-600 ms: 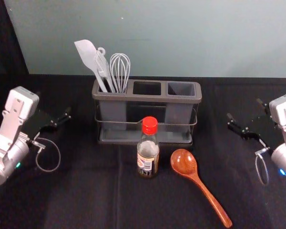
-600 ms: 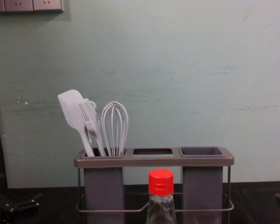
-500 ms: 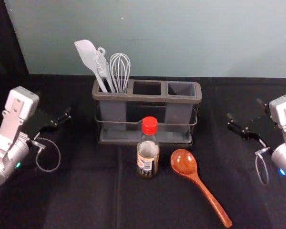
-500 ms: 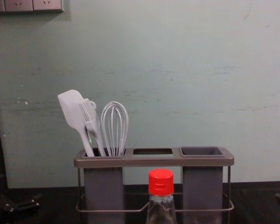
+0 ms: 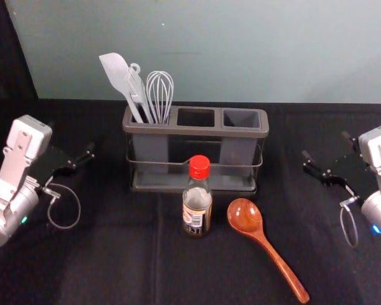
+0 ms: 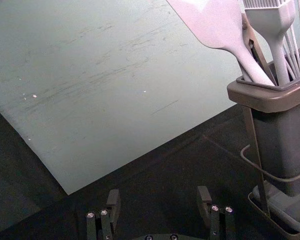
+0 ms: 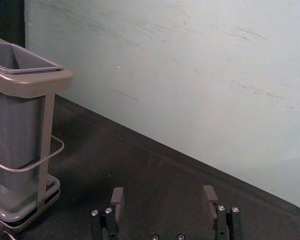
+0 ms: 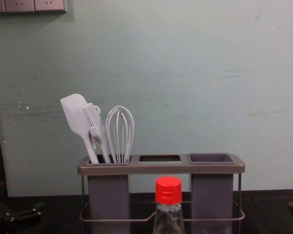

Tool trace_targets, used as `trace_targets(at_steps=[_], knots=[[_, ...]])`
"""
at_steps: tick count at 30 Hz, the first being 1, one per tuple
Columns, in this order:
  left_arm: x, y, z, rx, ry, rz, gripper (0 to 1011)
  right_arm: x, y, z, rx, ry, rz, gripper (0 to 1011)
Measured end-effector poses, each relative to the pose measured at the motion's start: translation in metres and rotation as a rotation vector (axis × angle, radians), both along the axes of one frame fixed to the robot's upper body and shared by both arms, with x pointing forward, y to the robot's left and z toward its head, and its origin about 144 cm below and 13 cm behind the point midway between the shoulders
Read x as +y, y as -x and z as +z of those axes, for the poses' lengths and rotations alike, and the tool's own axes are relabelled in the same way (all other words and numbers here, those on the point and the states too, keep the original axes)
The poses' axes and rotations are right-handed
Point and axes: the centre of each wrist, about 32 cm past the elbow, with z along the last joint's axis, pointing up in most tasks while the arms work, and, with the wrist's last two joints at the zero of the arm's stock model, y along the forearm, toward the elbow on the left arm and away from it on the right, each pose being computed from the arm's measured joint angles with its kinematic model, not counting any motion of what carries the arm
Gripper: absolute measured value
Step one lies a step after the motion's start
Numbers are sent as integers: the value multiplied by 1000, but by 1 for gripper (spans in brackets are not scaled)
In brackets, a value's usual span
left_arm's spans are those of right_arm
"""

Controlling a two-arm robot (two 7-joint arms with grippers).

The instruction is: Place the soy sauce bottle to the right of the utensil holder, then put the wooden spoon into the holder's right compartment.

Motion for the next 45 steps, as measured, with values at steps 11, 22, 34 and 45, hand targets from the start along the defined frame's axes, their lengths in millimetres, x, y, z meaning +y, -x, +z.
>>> trace_targets(at_steps=[11, 22, 34, 45], knots=[[0, 0, 0, 0, 0, 0, 1005, 0, 0, 0, 0, 0, 0, 1004], [0, 0, 0, 0, 0, 0, 1005, 0, 0, 0, 0, 0, 0, 1004], [0, 0, 0, 0, 0, 0, 1005, 0, 0, 0, 0, 0, 0, 1004], [0, 0, 0, 0, 0, 0, 1005, 0, 0, 0, 0, 0, 0, 1004]])
